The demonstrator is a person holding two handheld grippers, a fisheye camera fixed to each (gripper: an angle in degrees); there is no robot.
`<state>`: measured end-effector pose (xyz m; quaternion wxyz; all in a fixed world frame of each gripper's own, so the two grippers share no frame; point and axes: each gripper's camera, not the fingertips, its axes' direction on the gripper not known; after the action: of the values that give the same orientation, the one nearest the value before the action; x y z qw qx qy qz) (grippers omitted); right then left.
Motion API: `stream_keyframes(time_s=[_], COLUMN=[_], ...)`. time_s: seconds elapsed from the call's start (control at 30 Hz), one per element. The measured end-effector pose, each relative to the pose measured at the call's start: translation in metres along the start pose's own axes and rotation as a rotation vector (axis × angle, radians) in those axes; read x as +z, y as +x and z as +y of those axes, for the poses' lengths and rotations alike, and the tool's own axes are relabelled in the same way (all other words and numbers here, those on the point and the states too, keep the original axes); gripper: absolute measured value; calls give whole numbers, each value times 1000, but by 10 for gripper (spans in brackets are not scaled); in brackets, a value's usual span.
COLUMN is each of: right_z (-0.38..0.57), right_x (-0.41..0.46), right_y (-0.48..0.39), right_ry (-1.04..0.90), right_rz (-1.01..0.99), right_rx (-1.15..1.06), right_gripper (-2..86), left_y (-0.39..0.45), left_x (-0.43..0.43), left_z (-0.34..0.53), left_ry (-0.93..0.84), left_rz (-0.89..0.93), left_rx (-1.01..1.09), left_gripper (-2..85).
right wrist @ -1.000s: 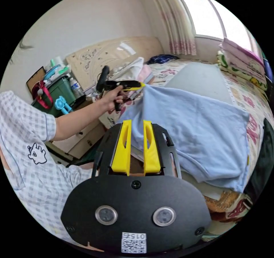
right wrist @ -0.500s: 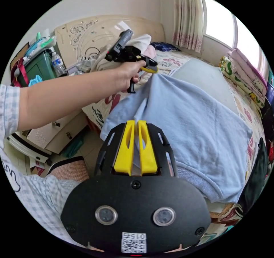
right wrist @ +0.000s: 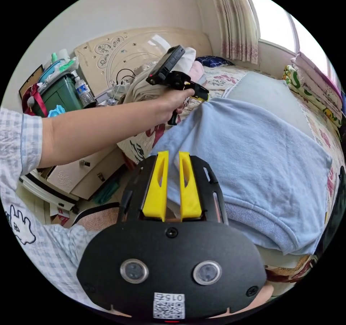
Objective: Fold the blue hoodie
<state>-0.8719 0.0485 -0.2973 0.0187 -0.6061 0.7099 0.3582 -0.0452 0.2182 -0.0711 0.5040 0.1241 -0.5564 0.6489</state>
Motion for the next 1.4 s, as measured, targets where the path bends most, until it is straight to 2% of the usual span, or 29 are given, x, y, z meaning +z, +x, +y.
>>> stream_keyframes(time_s=[0.07,0.17,0.3,0.5,0.6,0.7,0.77,0.87,0.97,1.17,1.4], right_z=[-12,-23,-36,-8,31,79,106,125,128,119,147], right_x=[32,39,41,-37,-85,-119,-128,-122,-101,-69,-59], right_y=[9,23,41,98,156,216,258,298,329,343,352], right_ry=[-98,-78,-120,139,295,410,406,402,365,351,397], right_rz=[-8,-33,-147,-141,-22,184,307,353,326,223,140], right_rx=[15,46,71,192,386,644,821,958,1026,995,1020], right_gripper=[32,7,-4,-1,11,42,65,92,106,79,39], left_y=[14,36,37,36,41,68,112,183,265,441,553], left_x=[4,12,4,-54,-107,-150,-160,-147,-119,-34,61], left_z=[-8,-19,-29,-18,0,-5,-30,-71,-114,-177,-214], left_ry=[-41,-95,-101,-31,122,262,268,219,148,-14,-145], left_rz=[-69,-154,-143,-66,-6,34,85,162,243,272,240], left_rx=[64,145,125,102,103,148,243,339,433,607,629], left_gripper=[42,47,48,62,52,19,40,92,108,132,135])
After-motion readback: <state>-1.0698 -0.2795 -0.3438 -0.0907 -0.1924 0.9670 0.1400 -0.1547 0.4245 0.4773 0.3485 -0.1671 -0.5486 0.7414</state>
